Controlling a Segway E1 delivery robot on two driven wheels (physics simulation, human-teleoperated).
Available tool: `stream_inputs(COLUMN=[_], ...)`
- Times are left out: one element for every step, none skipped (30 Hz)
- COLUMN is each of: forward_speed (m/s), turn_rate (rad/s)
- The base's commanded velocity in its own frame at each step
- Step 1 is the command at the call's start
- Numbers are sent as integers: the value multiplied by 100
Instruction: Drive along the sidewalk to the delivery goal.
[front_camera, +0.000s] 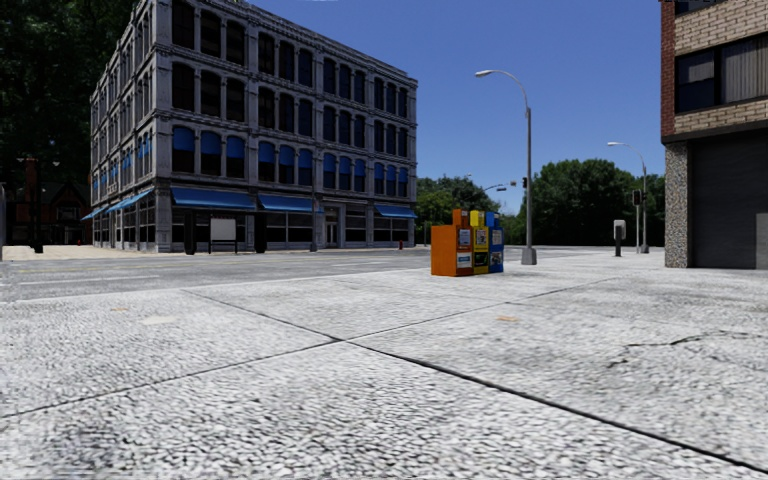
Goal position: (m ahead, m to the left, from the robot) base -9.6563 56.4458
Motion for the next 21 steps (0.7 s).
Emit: stream_inputs(forward_speed=[0, 0, 0, 0, 0, 0, 0, 0, 0, 0, 0, 0, 0, 0, 0, 0, 0, 0, 0, 0, 0], turn_rate=[81, 97, 112, 116, 120, 120, 120, 120, 120, 120, 120, 120, 120, 120, 120, 120, 120, 120, 120, 120, 120])
